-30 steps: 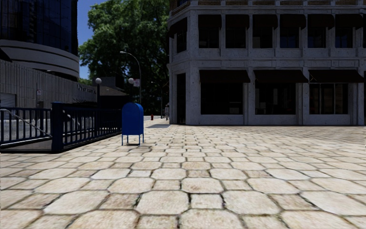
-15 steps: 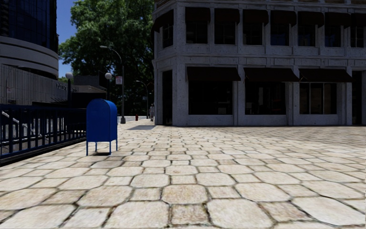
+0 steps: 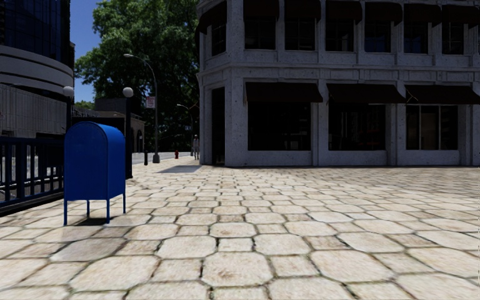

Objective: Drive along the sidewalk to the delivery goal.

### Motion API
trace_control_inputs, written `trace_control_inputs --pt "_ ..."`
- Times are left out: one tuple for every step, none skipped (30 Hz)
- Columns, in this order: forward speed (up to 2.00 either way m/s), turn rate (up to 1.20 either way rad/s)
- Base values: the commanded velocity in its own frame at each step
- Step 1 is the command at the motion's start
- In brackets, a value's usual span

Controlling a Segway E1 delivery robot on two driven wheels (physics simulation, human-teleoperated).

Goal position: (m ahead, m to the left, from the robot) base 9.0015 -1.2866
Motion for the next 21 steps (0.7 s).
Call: trace_control_inputs --pt "2.0 0.0" --pt "2.0 0.0" --pt "2.0 0.0" --pt "2.0 0.0" --pt "2.0 0.0" --pt "2.0 0.0" --pt "2.0 0.0" --pt "2.0 0.0" --pt "2.0 0.0" --pt "2.0 0.0" --pt "2.0 -0.22" --pt "2.0 -0.34" --pt "2.0 -0.37" --pt "2.0 -0.37" --pt "2.0 -0.38" --pt "2.0 -0.38" --pt "2.0 -0.38" --pt "2.0 -0.38" --pt "2.0 -0.38" --pt "2.0 -0.38" --pt "2.0 -0.38"
